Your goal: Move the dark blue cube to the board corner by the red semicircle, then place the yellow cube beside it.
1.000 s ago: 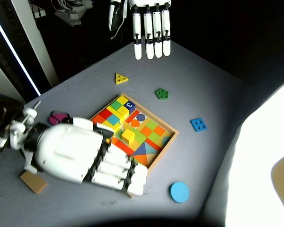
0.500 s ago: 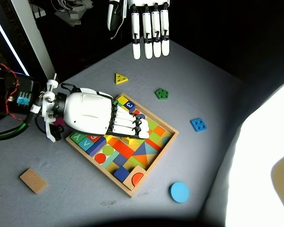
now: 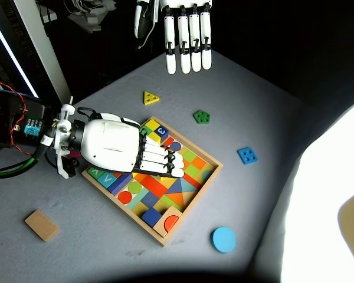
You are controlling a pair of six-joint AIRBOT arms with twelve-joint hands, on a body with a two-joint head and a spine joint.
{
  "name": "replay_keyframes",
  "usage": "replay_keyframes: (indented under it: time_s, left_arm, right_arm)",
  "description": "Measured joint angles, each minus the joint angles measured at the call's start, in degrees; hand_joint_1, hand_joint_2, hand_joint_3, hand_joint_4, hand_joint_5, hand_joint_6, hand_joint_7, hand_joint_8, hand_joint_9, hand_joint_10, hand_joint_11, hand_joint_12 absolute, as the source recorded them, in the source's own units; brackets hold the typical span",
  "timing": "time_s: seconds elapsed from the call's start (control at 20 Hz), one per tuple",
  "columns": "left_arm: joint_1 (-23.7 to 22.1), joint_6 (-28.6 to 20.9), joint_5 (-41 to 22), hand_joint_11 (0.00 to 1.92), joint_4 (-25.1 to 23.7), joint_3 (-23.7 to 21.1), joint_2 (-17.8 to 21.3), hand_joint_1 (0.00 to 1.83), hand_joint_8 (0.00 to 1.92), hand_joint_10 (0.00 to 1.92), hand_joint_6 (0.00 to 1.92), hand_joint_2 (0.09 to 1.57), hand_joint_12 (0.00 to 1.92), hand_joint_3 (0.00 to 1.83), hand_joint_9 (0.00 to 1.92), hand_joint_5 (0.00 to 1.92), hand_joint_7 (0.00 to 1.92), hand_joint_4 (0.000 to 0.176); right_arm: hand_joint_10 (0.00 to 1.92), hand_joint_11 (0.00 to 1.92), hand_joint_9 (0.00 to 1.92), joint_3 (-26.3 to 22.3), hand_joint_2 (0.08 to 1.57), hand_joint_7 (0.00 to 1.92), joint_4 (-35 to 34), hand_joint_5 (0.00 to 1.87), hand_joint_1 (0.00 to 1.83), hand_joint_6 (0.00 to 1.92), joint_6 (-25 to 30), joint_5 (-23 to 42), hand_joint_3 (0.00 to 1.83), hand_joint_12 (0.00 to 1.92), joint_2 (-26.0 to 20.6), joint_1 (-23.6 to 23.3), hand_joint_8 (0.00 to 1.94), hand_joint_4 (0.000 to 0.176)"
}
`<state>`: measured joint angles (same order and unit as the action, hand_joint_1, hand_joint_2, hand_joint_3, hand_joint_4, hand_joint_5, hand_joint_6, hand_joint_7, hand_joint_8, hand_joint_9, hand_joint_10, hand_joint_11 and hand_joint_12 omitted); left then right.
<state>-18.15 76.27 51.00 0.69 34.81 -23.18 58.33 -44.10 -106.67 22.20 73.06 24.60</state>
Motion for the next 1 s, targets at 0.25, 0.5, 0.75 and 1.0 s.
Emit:
replay_keyframes:
  time_s: [0.25, 0.5, 0.75, 1.0]
  left_arm:
    - [0.0, -0.02, 0.0, 0.0, 0.0, 0.0, 0.0, 0.0, 0.0, 0.0, 0.0, 1.27, 0.0, 0.0, 0.0, 0.0, 0.0, 0.045]
    - [-0.17, 0.0, 0.0, 0.0, -0.15, -0.31, -0.17, 0.0, 0.0, 0.0, 0.0, 1.27, 0.0, 0.0, 0.0, 0.0, 0.0, 0.041]
    - [-0.17, -0.02, 0.04, 0.0, -0.02, -0.31, -0.17, 0.0, 0.0, 0.0, 0.0, 1.28, 0.0, 0.0, 0.0, 0.0, 0.0, 0.034]
    - [-0.17, -0.02, 0.02, 0.02, -0.02, -0.31, -0.17, 0.0, 0.0, 0.0, 0.0, 1.27, 0.01, 0.0, 0.01, 0.0, 0.01, 0.038]
  right_arm:
    - [0.0, 0.0, 0.0, 0.52, 1.18, 0.07, -2.23, 0.49, 0.0, 0.3, -1.46, -0.13, 0.0, 0.0, 0.02, 0.66, 0.01, 0.0]
    - [0.0, 0.0, 0.0, 0.94, 1.18, 0.06, -3.45, 0.48, 0.0, 0.29, -2.14, -0.2, 0.0, 0.0, 0.07, 0.85, 0.01, 0.0]
    - [0.0, 0.0, 0.0, 1.2, 1.18, 0.06, -5.2, 0.51, 0.0, 0.3, -4.0, 0.17, 0.0, 0.0, 0.07, 1.27, 0.01, 0.0]
    - [0.0, 0.0, 0.0, 3.06, 1.18, 0.06, -8.24, 0.49, 0.0, 0.29, -6.6, 0.57, 0.0, 0.0, -0.68, 1.25, 0.0, 0.004]
